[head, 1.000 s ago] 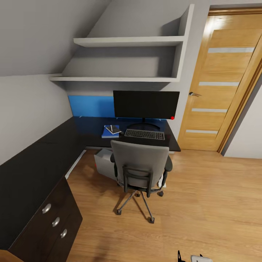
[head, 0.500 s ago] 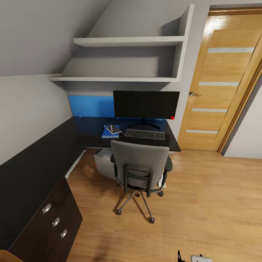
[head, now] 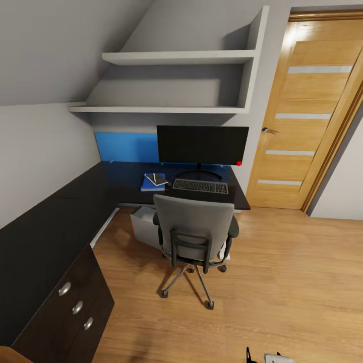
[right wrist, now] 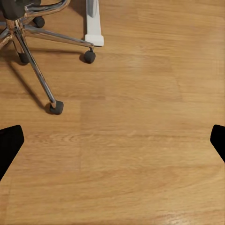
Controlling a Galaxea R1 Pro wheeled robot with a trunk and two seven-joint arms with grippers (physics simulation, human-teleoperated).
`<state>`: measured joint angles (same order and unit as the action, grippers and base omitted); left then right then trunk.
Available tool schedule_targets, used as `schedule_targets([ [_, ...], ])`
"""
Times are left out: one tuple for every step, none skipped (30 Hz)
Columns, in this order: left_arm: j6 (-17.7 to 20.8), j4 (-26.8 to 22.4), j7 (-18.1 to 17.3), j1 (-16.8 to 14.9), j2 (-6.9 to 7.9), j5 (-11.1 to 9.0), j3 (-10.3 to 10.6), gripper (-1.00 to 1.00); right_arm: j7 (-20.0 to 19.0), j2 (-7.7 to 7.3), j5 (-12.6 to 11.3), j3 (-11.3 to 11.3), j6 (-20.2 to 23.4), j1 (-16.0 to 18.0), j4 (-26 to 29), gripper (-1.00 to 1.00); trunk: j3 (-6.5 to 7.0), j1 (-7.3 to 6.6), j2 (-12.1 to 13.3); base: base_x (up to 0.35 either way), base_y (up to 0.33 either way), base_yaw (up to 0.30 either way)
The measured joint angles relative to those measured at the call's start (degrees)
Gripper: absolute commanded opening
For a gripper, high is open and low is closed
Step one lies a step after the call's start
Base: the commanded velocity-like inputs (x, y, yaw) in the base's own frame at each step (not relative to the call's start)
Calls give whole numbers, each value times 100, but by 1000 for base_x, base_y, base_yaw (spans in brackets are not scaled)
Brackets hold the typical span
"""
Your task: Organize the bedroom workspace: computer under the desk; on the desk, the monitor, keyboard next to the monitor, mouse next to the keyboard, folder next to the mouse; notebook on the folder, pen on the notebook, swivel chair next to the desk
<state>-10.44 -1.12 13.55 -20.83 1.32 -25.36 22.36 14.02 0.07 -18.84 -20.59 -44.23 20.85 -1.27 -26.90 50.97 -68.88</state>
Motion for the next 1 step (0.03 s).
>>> schedule_targets([
  [0,0,0,-1,0,-1,0,100,0,0,0,0,0,0,0,100,0,0,0,0,0,0],
])
